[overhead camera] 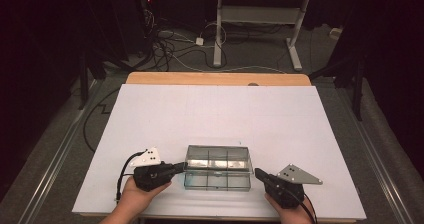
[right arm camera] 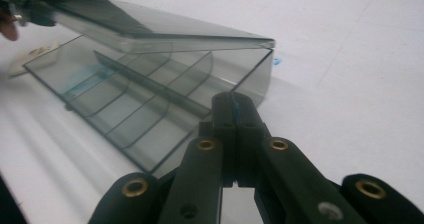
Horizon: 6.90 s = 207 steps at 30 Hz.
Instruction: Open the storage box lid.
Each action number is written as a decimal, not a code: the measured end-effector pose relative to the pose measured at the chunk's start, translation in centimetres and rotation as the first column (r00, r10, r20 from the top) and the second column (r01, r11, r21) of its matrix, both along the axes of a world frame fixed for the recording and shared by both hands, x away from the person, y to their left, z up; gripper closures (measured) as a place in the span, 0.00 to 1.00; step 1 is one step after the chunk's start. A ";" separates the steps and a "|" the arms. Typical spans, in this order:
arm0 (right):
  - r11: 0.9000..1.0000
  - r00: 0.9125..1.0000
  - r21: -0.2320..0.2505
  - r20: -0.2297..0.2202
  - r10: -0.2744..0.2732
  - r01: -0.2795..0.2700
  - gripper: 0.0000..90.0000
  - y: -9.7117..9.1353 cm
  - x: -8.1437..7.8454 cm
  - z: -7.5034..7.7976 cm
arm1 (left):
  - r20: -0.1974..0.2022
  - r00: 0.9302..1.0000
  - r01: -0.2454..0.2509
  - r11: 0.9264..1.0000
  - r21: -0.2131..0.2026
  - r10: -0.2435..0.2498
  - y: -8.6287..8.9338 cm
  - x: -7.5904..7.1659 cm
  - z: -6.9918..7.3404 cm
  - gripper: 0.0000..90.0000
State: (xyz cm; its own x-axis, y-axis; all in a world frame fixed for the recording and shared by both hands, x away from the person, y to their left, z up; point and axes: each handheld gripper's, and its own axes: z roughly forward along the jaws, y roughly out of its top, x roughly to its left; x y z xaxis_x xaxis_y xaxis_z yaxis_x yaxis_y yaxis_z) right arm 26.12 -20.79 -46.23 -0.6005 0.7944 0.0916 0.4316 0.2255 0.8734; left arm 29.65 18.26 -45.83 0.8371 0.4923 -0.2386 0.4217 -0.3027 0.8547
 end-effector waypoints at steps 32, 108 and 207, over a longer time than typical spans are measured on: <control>0.998 0.996 0.005 0.051 -0.070 0.070 1.00 0.5 6.2 -1.2 | 0.021 0.999 -0.029 0.999 -0.016 0.029 -1.3 2.7 0.7 0.97; 0.995 0.991 0.074 0.111 -0.070 0.062 1.00 2.9 11.6 1.7 | 0.007 0.988 -0.155 0.987 -0.036 0.155 1.3 6.1 0.6 0.97; 0.994 0.995 -0.058 -0.018 -0.094 0.093 0.23 -3.3 3.5 -1.3 | -0.030 0.972 -0.226 0.963 0.146 0.232 4.0 1.6 -1.5 0.28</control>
